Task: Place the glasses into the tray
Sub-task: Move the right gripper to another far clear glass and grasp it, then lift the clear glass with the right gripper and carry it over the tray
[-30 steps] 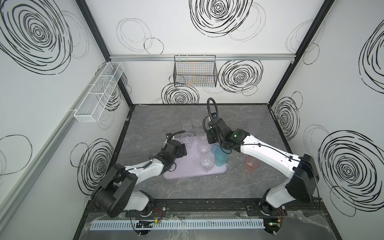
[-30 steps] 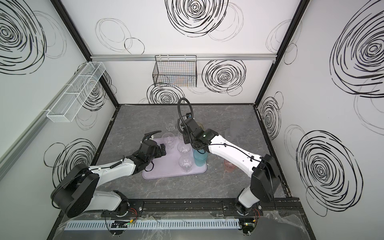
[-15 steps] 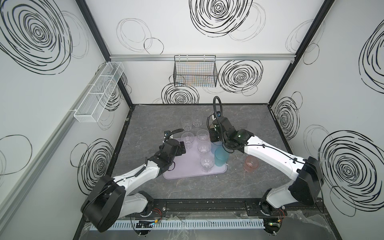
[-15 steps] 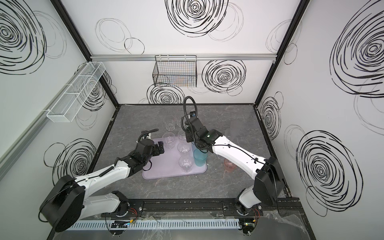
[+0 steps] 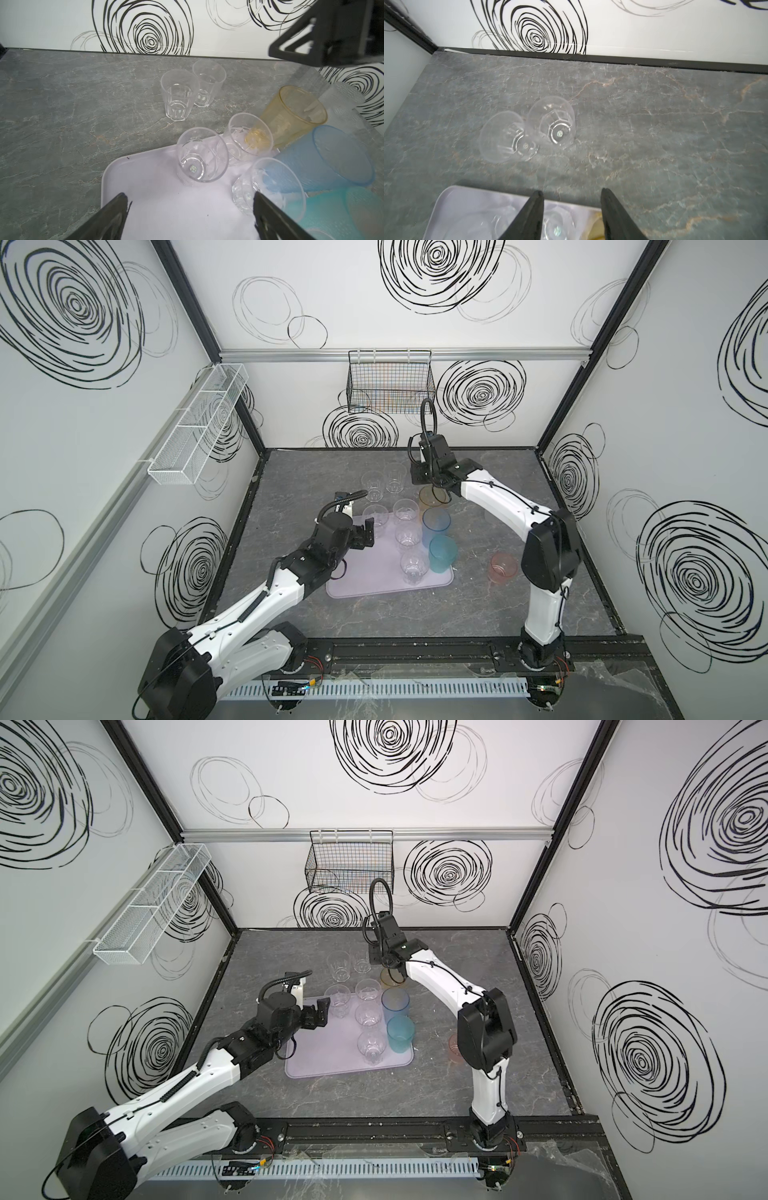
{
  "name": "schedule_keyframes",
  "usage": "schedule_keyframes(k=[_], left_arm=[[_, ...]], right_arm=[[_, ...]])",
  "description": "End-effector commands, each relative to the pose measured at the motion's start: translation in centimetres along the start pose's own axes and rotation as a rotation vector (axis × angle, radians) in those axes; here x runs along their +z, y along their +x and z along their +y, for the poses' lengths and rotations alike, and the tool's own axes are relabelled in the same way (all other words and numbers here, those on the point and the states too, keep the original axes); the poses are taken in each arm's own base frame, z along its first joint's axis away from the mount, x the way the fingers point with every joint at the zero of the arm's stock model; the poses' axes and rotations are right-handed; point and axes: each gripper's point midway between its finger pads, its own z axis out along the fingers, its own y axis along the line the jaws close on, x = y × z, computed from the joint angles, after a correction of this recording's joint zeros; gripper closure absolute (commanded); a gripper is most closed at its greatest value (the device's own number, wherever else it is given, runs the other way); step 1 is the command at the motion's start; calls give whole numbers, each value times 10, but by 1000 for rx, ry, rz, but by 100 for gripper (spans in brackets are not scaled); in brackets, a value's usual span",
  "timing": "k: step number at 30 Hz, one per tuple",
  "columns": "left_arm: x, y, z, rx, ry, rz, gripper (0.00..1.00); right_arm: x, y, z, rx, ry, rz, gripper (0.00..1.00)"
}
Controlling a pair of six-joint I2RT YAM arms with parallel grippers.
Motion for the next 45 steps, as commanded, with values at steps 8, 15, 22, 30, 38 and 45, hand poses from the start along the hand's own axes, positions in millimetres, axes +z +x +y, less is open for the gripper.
schedule_keyframes(k=[8, 15, 22, 30, 38, 45], left_arm=[[0, -23, -22, 44, 122, -123, 4], [4, -14, -21, 48, 123, -110, 4], [6, -7, -20, 41, 126, -103, 4], [6, -3, -17, 41, 112, -94, 4], [-7, -20, -12, 31, 83, -136, 4], [-22, -38, -8, 20, 65, -181, 4]], right_arm=[[75, -3, -8, 77, -45, 153, 49], [103, 4, -13, 110, -68, 149, 50], [122, 16, -18, 120, -66, 175, 57], [124, 14, -31, 132, -46, 171, 81], [86, -13, -47, 98, 51, 116, 93], [29, -44, -37, 76, 80, 51, 97]])
